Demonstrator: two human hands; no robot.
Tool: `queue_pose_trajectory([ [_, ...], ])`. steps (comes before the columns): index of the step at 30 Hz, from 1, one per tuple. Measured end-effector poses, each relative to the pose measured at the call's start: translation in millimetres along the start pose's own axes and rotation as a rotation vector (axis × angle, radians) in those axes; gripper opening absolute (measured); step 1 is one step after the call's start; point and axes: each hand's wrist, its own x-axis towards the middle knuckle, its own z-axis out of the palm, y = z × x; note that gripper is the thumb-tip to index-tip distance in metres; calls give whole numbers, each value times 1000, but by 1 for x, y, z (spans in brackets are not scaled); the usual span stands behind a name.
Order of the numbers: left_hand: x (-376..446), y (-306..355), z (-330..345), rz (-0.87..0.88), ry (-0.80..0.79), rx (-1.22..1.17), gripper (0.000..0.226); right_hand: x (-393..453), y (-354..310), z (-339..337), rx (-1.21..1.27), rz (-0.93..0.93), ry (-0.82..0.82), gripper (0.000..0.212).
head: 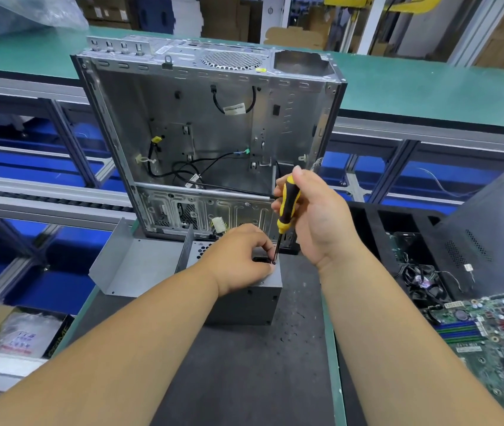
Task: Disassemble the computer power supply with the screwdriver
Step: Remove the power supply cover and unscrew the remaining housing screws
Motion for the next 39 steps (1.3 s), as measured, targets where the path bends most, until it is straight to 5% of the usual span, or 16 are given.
queue_pose_trajectory([
  [6, 1, 1, -1, -5, -7, -10, 20, -5, 10, 9, 83, -3, -100, 49],
  [13, 2, 1, -1, 13, 20, -16, 21, -6, 12, 10, 32, -16, -192, 25],
  [22, 0, 1, 0, 6, 9, -19, 14, -3, 1, 4, -64, 1, -108, 40],
  [27, 0, 2, -1, 4, 11, -11, 19, -4, 7, 12, 85, 24, -88, 50],
  [39, -1, 2, -1, 2, 10, -6, 18, -8, -2, 6, -53, 14, -69, 24],
])
